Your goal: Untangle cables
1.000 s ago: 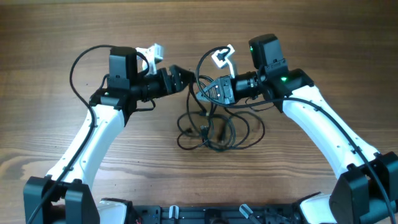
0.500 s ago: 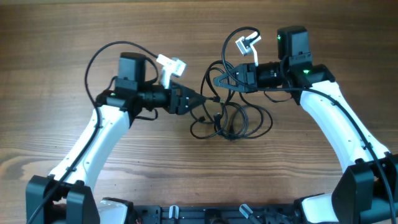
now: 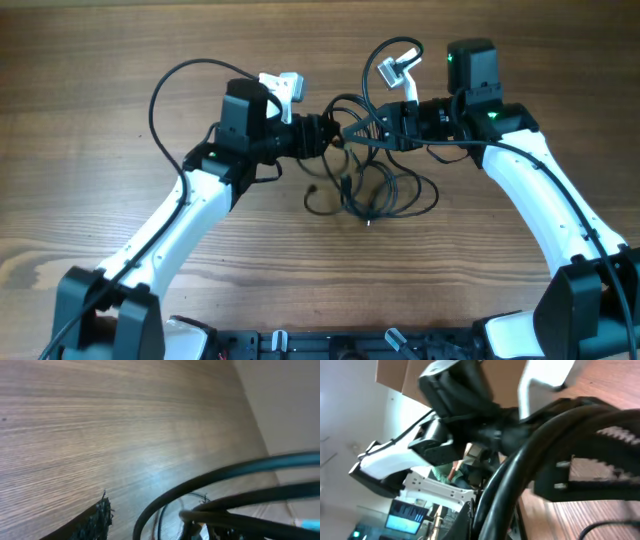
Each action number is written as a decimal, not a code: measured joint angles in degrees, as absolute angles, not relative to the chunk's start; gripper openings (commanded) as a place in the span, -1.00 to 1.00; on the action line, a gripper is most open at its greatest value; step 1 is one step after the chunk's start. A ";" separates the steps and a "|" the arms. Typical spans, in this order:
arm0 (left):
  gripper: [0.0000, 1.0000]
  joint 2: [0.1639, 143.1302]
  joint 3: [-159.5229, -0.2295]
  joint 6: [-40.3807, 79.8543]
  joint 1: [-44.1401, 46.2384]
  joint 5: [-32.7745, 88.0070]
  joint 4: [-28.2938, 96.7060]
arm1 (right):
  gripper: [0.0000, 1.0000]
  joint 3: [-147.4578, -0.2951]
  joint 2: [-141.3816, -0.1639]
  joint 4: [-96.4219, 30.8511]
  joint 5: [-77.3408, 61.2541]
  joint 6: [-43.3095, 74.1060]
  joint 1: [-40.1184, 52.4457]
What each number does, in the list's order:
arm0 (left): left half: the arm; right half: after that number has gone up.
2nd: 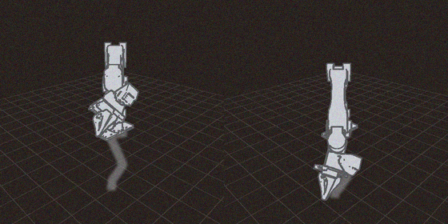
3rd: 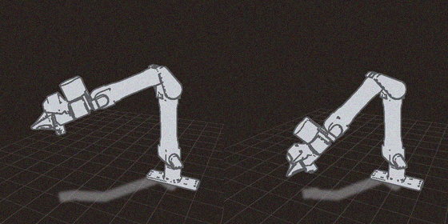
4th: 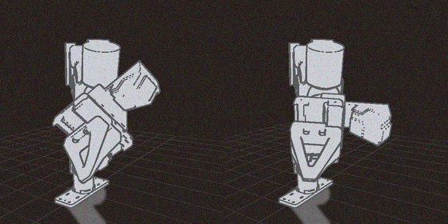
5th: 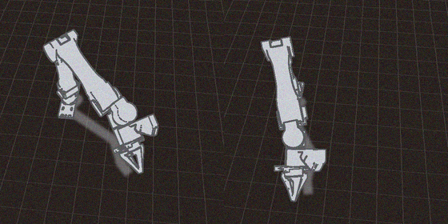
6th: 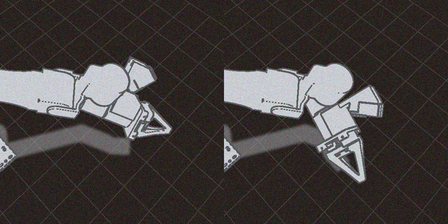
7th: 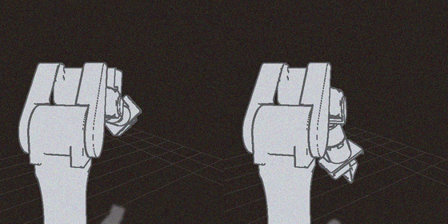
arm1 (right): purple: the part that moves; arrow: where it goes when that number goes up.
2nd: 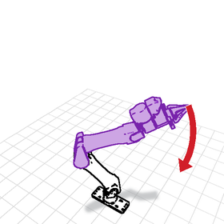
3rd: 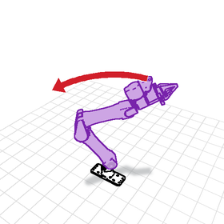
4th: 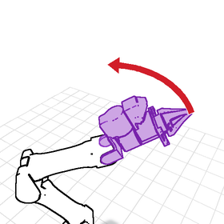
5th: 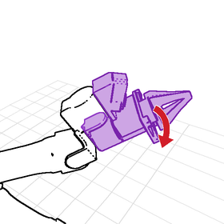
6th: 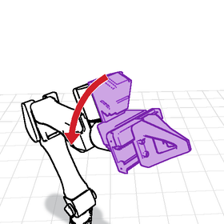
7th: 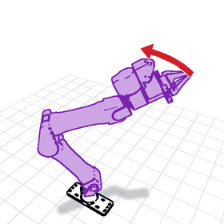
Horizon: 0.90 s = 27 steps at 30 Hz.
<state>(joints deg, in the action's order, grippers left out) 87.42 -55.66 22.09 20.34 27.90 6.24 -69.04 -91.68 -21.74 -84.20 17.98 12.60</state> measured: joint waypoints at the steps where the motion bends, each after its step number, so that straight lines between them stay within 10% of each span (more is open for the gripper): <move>1: 0.33 88.64 -55.66 23.86 20.56 27.16 4.62 | -0.91 -69.04 -91.68 -21.69 -84.75 17.98 12.60; 4: 0.39 91.79 -55.66 28.40 21.54 25.96 1.69 | -0.91 -69.04 -91.68 -21.69 -85.93 17.98 12.58; 9: -0.08 92.33 -55.66 35.77 22.46 22.79 -1.28 | -0.92 -69.04 -91.68 -22.02 -86.59 17.98 12.91; 19: -0.03 92.38 -55.66 61.98 19.68 -4.80 -0.95 | -0.91 -69.12 -91.68 -32.97 -75.53 17.52 19.29; 27: 0.49 92.49 -55.77 38.68 13.32 8.51 15.22 | -0.91 -69.12 -91.68 -34.22 -63.94 17.04 19.46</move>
